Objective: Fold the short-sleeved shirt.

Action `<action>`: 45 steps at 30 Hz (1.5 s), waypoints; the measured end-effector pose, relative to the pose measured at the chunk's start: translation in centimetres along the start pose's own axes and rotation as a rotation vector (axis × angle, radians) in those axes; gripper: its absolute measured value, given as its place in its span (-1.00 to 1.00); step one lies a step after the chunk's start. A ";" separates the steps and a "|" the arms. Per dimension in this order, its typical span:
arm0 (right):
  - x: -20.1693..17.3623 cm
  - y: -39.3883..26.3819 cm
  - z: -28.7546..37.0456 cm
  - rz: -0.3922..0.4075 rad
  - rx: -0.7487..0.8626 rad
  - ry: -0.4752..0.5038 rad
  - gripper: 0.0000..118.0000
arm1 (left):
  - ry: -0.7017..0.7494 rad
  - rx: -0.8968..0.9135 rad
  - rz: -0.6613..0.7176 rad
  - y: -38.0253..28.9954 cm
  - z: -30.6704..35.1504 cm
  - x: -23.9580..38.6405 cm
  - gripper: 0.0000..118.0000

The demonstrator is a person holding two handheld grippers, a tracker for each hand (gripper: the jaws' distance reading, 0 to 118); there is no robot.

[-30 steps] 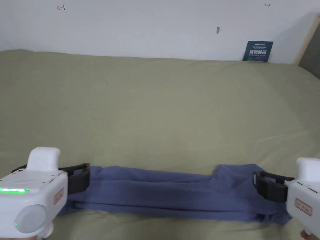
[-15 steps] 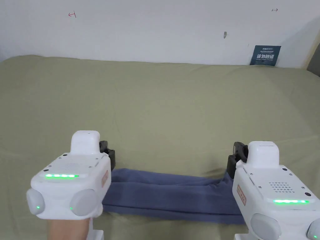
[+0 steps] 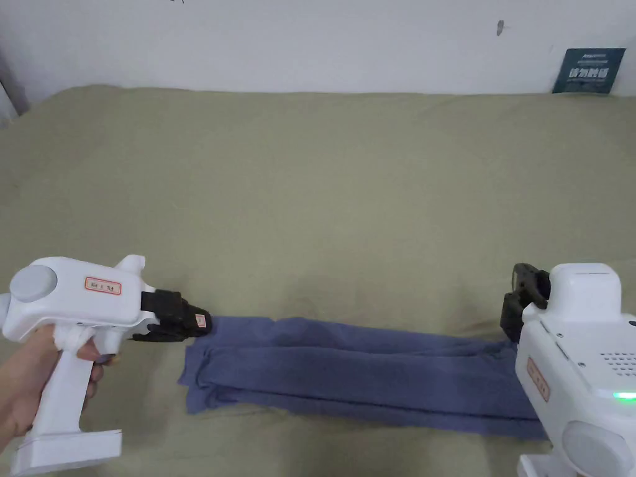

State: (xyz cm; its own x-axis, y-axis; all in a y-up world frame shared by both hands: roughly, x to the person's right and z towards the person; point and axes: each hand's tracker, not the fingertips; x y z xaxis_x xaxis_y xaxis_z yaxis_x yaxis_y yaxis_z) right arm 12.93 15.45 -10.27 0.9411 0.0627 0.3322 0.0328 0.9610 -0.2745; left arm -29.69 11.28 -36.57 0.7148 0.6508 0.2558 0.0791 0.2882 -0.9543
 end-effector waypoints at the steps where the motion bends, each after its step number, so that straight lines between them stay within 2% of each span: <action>1: 0.0 0.0 -0.2 0.000 -0.006 0.002 -1.00 | 0.002 -0.010 0.007 -0.1 -0.1 -0.3 -1.00; 7: 0.0 -0.1 -0.8 -0.017 -0.025 0.009 -1.00 | 0.006 -0.033 0.022 -0.5 -0.5 -1.0 -0.97; 8: 0.0 -0.1 -0.8 -0.014 -0.028 0.015 -1.00 | -0.002 -0.036 0.029 -0.6 -0.2 -1.3 -0.77; 9: 0.0 -0.1 -0.9 -0.007 -0.027 0.018 -1.00 | -0.005 -0.036 0.028 -0.6 -0.1 -1.3 -0.35; 11: 0.0 -0.3 -1.0 0.005 -0.031 0.016 -1.00 | -0.017 -0.041 0.028 -0.7 -0.4 -1.5 1.00; 13: 0.2 -0.4 -1.1 -0.004 -0.038 0.015 -1.00 | -0.104 -0.067 0.055 -1.0 -0.3 -2.5 0.93; 18: 0.5 -0.6 -1.2 -0.011 -0.053 0.016 -1.00 | -0.098 -0.117 0.103 -1.7 -3.4 -3.7 0.90; 24: 0.7 -0.8 -1.3 -0.017 -0.066 0.013 -1.00 | -0.198 -0.159 0.106 -1.9 -5.1 -2.1 0.89; 25: 0.7 -0.8 -1.3 -0.021 -0.068 0.014 -1.00 | -0.181 -0.157 0.103 -2.1 -5.5 -1.7 0.89; 29: 0.6 -1.1 -1.0 -0.017 -0.076 0.023 -1.00 | -0.132 -0.144 0.090 -2.2 -5.7 -0.7 0.65; 30: 0.6 -1.1 -0.9 -0.016 -0.077 0.026 -1.00 | -0.114 -0.140 0.101 -2.3 -5.5 -0.8 0.07; 31: 0.6 -1.0 -0.7 -0.015 -0.076 0.026 -1.00 | -0.049 -0.139 0.106 -2.4 -5.7 -0.9 -0.89; 37: 1.1 -0.1 0.1 -0.019 -0.056 0.034 -1.00 | -0.099 -0.081 0.126 -3.4 -3.0 -1.8 -0.87; 42: 1.1 1.0 0.5 -0.003 -0.031 0.044 -1.00 | -0.037 -0.007 0.118 -4.9 2.5 -3.0 -0.87; 45: 0.8 1.4 0.7 0.000 -0.014 0.051 -1.00 | 0.048 0.053 0.126 -5.6 6.2 -3.5 -0.87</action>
State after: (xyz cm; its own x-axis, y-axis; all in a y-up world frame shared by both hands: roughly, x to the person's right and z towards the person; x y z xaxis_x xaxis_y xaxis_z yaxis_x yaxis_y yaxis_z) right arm 13.52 17.01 -9.78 0.9571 0.0482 0.2858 0.0377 0.9570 -0.2875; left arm -36.95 11.79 -31.19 0.7491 0.6503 0.1261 -0.0487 0.2439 -0.9686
